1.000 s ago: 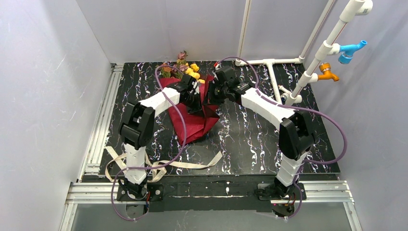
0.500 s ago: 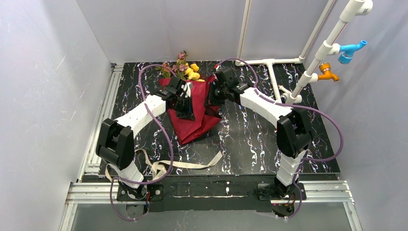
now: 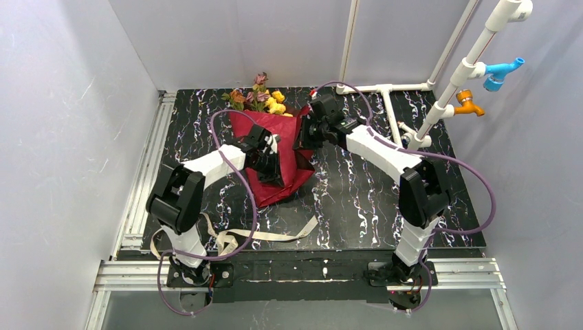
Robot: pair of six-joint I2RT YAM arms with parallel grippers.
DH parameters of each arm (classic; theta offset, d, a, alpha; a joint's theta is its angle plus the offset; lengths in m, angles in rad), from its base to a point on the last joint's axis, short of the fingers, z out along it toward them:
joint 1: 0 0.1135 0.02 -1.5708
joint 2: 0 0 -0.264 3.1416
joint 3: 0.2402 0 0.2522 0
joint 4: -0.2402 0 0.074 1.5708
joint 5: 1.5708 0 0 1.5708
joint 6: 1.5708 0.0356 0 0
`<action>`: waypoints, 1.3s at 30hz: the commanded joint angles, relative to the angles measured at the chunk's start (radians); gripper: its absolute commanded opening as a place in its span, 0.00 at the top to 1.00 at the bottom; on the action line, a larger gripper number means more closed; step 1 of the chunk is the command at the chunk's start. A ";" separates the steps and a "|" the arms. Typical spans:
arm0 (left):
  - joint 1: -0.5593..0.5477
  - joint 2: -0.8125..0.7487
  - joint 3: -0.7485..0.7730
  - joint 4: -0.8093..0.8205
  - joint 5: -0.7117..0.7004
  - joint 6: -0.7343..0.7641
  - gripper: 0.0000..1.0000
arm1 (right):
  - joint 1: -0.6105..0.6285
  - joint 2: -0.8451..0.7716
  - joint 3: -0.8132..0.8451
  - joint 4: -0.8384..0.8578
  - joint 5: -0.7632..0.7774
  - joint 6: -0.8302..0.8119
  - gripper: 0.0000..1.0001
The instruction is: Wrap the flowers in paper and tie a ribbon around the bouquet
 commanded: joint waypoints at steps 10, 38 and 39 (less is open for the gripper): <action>-0.053 0.053 -0.088 0.093 0.076 0.032 1.00 | -0.036 -0.172 -0.159 0.131 0.004 0.104 0.99; 0.170 -0.325 -0.056 -0.176 -0.207 0.026 1.00 | 0.016 0.121 0.131 0.146 -0.206 0.094 0.99; 0.180 -0.318 -0.066 -0.173 -0.200 0.036 1.00 | 0.020 0.134 0.145 0.138 -0.208 0.091 0.99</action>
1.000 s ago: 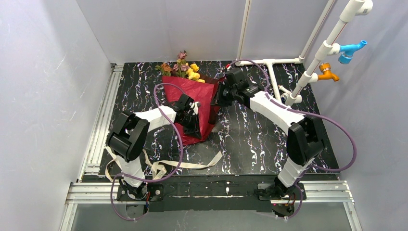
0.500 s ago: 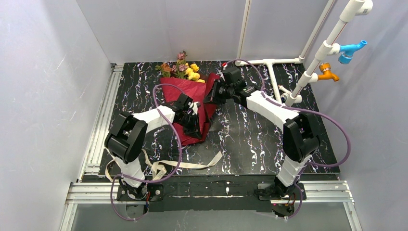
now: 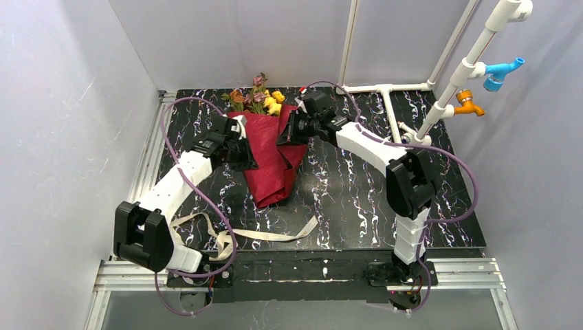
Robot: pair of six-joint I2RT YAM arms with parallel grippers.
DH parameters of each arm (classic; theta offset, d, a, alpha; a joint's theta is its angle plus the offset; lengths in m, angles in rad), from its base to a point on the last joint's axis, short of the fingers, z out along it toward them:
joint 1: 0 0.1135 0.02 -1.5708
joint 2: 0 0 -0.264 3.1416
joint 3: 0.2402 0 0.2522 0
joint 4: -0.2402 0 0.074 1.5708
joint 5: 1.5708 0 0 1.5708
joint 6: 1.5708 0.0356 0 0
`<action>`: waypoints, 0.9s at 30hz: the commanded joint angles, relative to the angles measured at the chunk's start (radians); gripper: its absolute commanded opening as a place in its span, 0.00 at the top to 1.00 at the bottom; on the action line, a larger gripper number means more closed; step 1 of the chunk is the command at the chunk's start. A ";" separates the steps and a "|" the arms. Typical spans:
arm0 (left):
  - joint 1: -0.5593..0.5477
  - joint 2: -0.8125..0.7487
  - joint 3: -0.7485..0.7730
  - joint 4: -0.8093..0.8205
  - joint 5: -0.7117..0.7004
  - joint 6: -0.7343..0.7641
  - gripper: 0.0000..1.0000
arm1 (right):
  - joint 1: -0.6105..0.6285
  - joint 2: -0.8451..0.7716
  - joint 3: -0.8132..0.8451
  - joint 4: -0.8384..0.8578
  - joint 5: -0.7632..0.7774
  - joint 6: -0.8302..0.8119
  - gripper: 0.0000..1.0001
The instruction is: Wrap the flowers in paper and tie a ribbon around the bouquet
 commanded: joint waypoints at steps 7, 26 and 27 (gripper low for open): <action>0.106 0.149 -0.103 0.120 0.092 0.071 1.00 | 0.045 0.152 0.212 -0.084 -0.053 -0.069 0.99; 0.100 0.274 -0.105 0.213 0.164 0.033 1.00 | 0.094 0.458 0.483 -0.119 -0.143 -0.076 0.99; 0.100 0.248 -0.104 0.192 0.138 0.028 1.00 | 0.095 0.463 0.480 -0.115 -0.144 -0.081 0.99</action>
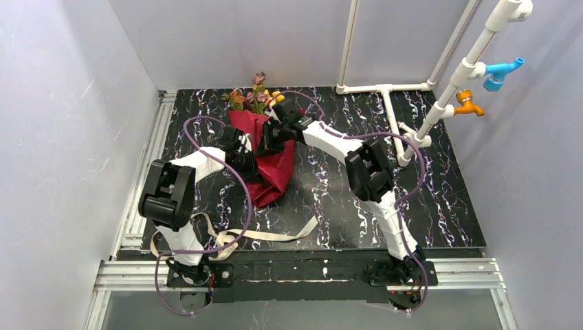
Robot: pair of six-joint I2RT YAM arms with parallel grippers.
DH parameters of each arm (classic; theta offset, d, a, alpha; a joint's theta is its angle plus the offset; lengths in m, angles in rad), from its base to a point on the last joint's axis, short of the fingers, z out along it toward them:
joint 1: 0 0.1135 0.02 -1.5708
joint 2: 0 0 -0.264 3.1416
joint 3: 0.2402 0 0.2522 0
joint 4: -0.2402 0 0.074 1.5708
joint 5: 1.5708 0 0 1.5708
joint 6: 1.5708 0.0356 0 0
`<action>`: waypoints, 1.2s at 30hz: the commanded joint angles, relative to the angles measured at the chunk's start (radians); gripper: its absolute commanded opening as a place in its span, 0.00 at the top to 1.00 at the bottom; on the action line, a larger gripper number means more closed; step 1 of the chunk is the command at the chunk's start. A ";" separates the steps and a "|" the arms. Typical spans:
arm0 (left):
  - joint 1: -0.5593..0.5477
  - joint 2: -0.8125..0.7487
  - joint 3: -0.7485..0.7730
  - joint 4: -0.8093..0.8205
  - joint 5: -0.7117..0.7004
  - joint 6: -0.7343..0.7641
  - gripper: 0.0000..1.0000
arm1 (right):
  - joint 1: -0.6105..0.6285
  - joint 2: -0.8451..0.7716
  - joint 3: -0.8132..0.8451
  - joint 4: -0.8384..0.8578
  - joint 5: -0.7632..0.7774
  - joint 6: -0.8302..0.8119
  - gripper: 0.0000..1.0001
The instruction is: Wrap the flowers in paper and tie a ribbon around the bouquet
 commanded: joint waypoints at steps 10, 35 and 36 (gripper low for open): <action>0.030 -0.359 0.005 -0.093 -0.185 0.008 0.49 | 0.005 0.035 0.002 0.067 -0.052 -0.029 0.99; 0.120 0.167 0.508 -0.119 -0.151 -0.021 0.53 | -0.019 0.021 -0.038 0.108 -0.098 -0.020 0.99; 0.122 0.178 0.515 -0.117 -0.143 -0.022 0.53 | -0.020 0.022 -0.038 0.109 -0.100 -0.020 0.99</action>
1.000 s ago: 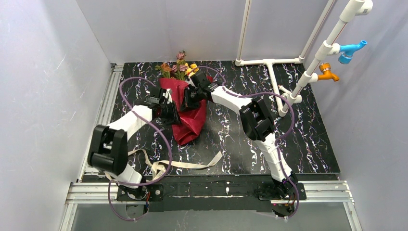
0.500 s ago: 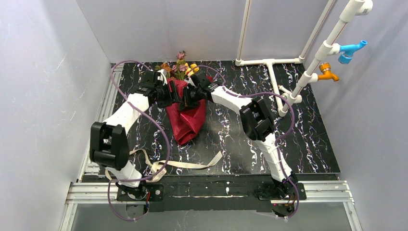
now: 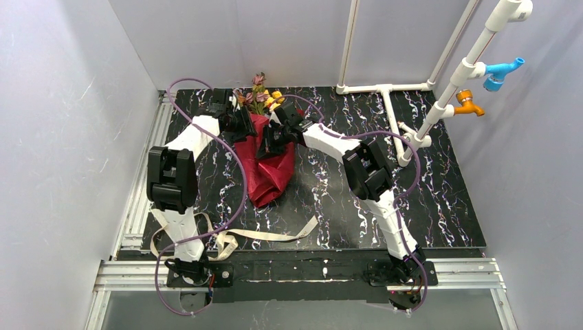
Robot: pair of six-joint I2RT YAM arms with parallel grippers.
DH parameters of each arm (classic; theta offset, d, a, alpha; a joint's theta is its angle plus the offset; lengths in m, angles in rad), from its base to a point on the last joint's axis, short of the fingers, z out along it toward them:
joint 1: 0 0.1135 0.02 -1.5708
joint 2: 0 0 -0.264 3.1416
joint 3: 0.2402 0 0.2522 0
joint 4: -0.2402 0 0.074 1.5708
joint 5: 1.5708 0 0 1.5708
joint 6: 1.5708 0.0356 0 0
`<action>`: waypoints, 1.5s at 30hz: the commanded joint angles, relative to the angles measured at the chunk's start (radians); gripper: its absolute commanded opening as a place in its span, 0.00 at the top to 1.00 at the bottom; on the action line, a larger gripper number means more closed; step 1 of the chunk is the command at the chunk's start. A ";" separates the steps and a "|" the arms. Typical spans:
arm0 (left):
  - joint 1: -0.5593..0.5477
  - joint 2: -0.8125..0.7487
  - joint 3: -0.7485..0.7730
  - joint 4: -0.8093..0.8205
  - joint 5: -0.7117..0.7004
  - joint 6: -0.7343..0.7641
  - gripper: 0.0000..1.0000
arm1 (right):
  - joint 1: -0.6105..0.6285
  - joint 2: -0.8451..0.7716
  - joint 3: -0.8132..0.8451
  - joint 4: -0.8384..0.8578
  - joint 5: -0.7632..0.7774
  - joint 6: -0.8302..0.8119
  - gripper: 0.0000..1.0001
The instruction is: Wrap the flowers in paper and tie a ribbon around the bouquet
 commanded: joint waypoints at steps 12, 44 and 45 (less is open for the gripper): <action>0.021 0.154 0.096 0.082 0.280 -0.048 1.00 | -0.008 -0.017 -0.005 0.052 -0.054 0.002 0.99; 0.079 0.125 0.123 0.024 0.208 0.034 1.00 | -0.014 -0.328 -0.430 0.160 -0.066 0.022 0.45; 0.079 0.123 0.117 0.027 0.207 0.034 1.00 | -0.012 -0.323 -0.428 0.140 -0.058 0.013 0.46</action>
